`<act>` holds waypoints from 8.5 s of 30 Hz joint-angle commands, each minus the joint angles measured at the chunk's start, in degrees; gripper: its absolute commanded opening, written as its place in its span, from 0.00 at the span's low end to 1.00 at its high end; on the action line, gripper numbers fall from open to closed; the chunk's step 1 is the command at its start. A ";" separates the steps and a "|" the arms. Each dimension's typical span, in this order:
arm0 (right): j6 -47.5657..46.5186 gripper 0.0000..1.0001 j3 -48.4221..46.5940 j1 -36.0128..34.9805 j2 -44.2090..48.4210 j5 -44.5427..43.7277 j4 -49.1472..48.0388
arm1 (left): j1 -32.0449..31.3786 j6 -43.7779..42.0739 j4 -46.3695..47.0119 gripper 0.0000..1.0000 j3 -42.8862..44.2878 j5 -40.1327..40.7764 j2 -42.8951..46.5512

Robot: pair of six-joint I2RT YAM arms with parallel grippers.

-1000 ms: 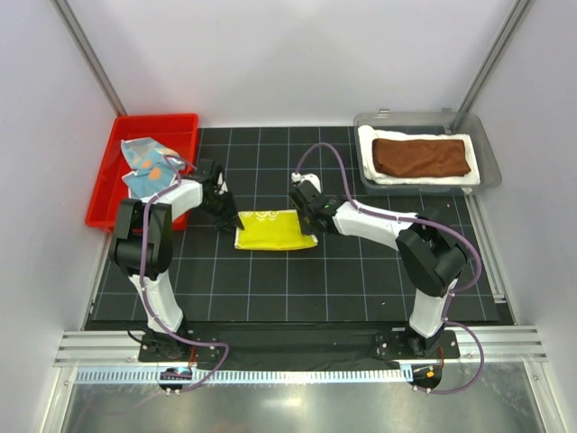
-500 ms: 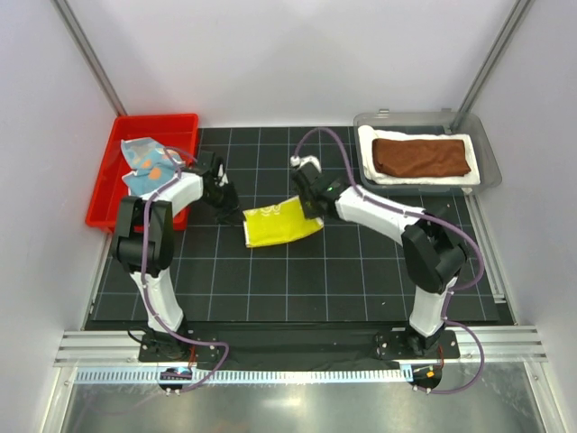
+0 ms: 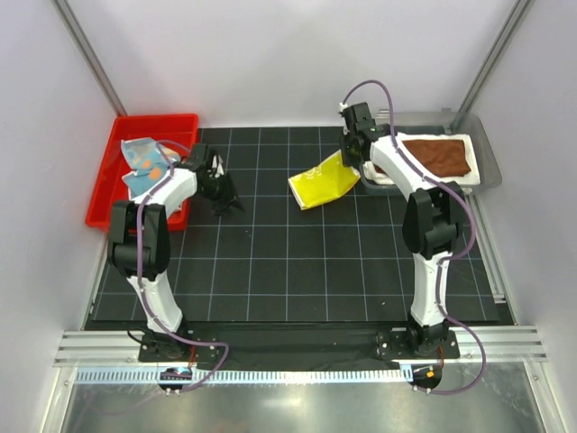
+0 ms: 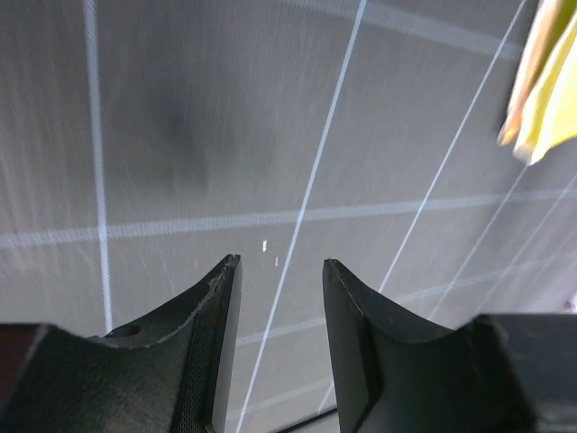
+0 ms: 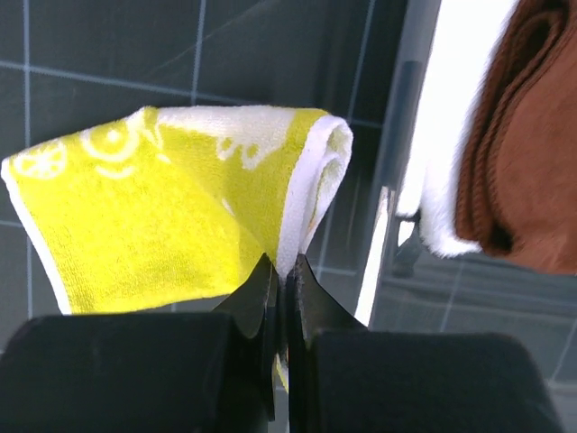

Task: Fold and stack the towels
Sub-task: Neatly place the folded towel into the bin, then grab crumpled towel, then move the towel to the center of the board, then flatten out the crumpled towel

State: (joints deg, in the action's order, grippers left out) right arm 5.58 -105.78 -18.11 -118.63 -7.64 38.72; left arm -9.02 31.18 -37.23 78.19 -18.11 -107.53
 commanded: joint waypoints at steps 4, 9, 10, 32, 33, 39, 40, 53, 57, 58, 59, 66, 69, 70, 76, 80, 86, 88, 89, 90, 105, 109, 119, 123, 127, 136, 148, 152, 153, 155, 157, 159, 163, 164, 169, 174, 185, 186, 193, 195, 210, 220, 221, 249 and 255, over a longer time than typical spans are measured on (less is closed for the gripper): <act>-3.48 0.01 -18.83 5.97 -6.17 3.16 12.41 | -0.13 0.64 4.97 0.45 -7.08 -6.94 6.45; -3.30 0.01 -25.09 10.36 -7.14 4.56 13.40 | -0.74 -0.68 5.42 0.44 -7.79 -8.70 5.49; -3.30 0.01 -25.79 11.07 -7.32 4.48 13.66 | -0.74 -0.68 5.42 0.44 -7.71 -9.05 5.22; -2.25 0.01 -32.03 27.86 -5.91 9.55 13.58 | -1.71 -1.82 4.54 0.42 -6.12 -9.93 2.85; -2.07 0.01 -32.04 29.08 -6.17 10.01 13.23 | -1.71 -1.82 4.45 0.42 -6.04 -9.93 2.93; -1.54 0.01 -33.44 32.34 -11.35 12.56 11.65 | -1.71 -2.00 4.19 0.42 -5.86 -10.37 2.94; -1.45 0.01 -32.92 33.22 -11.97 13.00 10.86 | -1.62 -2.09 4.19 0.42 -5.95 -10.19 2.85; 2.85 0.62 -30.29 37.53 -17.27 10.01 3.56 | -1.62 -4.37 -0.73 0.42 -1.21 -8.00 3.64; 6.19 1.00 -23.26 36.49 -9.36 12.38 -0.56 | -1.44 -6.83 -4.77 0.44 4.76 0.77 6.18; 6.63 1.00 -21.77 35.69 -7.77 12.39 -0.84 | -1.36 -7.62 -5.74 0.45 6.52 6.19 7.32; 6.98 1.00 -19.49 34.90 -6.19 11.95 -0.66 | -1.01 -7.97 -6.27 0.46 9.67 8.77 7.68; 8.83 1.00 -9.02 27.87 5.06 11.41 0.39 | 5.58 -10.96 -7.33 0.54 18.31 27.23 8.48; 7.16 1.00 -5.67 24.79 5.43 9.67 -1.71 | 11.36 -11.14 -6.98 0.54 19.19 28.39 5.49; 7.59 0.97 -5.76 24.70 4.12 9.92 -2.07 | 13.04 -11.14 -6.98 0.53 19.45 27.61 4.61; 10.67 0.83 -7.25 26.10 -1.85 11.94 -5.76 | 22.98 -10.44 -3.90 0.52 19.54 20.93 -1.89; 11.55 0.74 -6.46 26.46 -4.76 10.99 -8.39 | 25.80 -11.49 -2.14 0.52 21.21 18.37 -6.46; 13.23 0.63 -5.93 28.13 -8.81 13.16 -9.80 | 26.07 -13.78 -3.19 0.55 28.06 19.16 -15.68; 13.05 0.63 -5.67 28.13 -8.64 15.19 -10.15 | 26.15 -14.21 -4.51 0.55 29.82 18.29 -18.49; 13.14 0.63 -5.49 28.13 -8.38 16.33 -11.11 | 26.15 -14.39 -4.86 0.55 31.13 18.28 -19.21; 13.22 0.63 -5.32 28.04 -7.50 18.78 -11.47 | 26.15 -14.57 -5.39 0.54 31.84 16.72 -20.08; 18.15 0.88 0.57 19.53 15.52 30.22 -10.08 | 22.48 -9.65 -9.00 0.00 39.13 7.33 -5.28; 16.30 1.00 5.30 12.50 23.86 27.15 -6.29 | 15.01 -5.43 -3.82 0.00 35.73 -5.87 7.13; 18.33 1.00 31.30 10.55 44.17 29.10 -2.17 | -11.01 1.76 7.74 0.08 -9.37 -1.50 34.47; 20.77 1.00 42.47 10.20 51.03 24.88 -1.19 | -17.69 8.71 16.30 0.08 -26.54 0.35 34.67; 23.15 1.00 51.97 9.24 54.82 23.73 -4.35 | -24.37 9.95 16.23 0.19 -32.92 4.30 32.91; 29.21 0.91 53.76 -2.63 40.69 16.51 -22.09 | -26.05 7.59 9.65 0.51 -32.23 15.36 39.23; 28.16 0.78 44.50 -0.36 36.85 11.95 -17.19 | -25.61 -26.24 5.08 0.58 15.01 1.07 4.29; 29.22 0.79 51.71 0.27 47.33 11.95 -18.50 | -25.61 -30.03 0.32 0.55 30.77 -3.06 -10.05; 29.83 0.80 52.16 0.35 48.83 11.95 -18.85 | -25.61 -30.30 -0.64 0.55 33.23 -5.25 -14.60; 30.36 0.80 53.30 0.44 53.12 12.47 -19.03 | -25.79 -30.47 -1.09 0.54 37.81 -5.97 -18.40; 30.89 0.81 53.92 0.44 55.60 13.08 -20.08 | -25.88 -30.74 -1.09 0.54 40.09 -5.27 -22.45; 30.89 0.80 54.18 0.53 57.45 14.31 -20.26 | -25.88 -30.65 -1.09 0.54 41.16 -4.13 -24.48; 29.23 0.80 53.92 0.53 57.63 15.46 -19.56 | -25.96 -30.48 0.57 0.52 42.22 -6.84 -28.52; 28.79 0.80 54.01 0.44 57.46 14.77 -19.30 | -26.05 -30.39 1.10 0.48 42.13 -7.11 -28.70; 27.82 0.77 56.73 0.44 55.97 16.07 -22.88 | -26.14 -27.32 3.31 0.03 42.04 -12.73 -27.84; 23.96 0.77 58.14 1.32 49.76 27.88 -34.74 | -25.44 -28.45 -1.79 0.00 33.63 -10.90 -15.55; 14.99 0.77 42.42 0.45 22.23 51.14 -54.45 | -10.78 -30.82 -1.53 0.00 1.71 -7.82 12.50; 14.72 0.77 39.36 0.27 19.78 52.28 -54.80 | -9.80 -30.91 -1.18 0.00 0.83 -7.99 12.60; 14.11 0.62 20.83 -2.45 -0.17 58.44 -51.06 | -4.17 -29.78 -5.11 0.00 0.20 -5.73 7.26; 12.53 0.61 16.33 -4.46 -5.53 57.83 -47.61 | -3.82 -29.77 -6.27 0.00 0.38 -4.66 6.28; 10.58 0.59 2.32 -10.37 -19.18 50.80 -35.20 | -3.64 -28.54 -5.66 0.00 -1.90 0.53 4.17; 10.25 0.01 5.58 -9.84 -12.69 47.56 -33.39 | -3.47 -25.30 -4.78 0.00 5.09 -4.20 3.64; 9.19 0.01 5.32 -9.49 -10.85 45.89 -31.10 | -3.55 -24.59 -4.95 0.00 7.13 -4.56 3.55; 14.46 0.57 19.20 -15.14 12.63 15.61 -9.44 | -4.08 -10.08 -0.73 0.00 -6.74 9.58 6.81; 9.11 0.64 25.79 -7.47 12.90 33.81 -17.81 | -3.11 -11.31 -3.28 0.00 -2.96 12.39 2.06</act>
State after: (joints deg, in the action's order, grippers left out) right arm 20.49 -81.17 -27.90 -108.62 16.38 25.26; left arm -12.58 21.54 -38.89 72.05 -9.28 -105.16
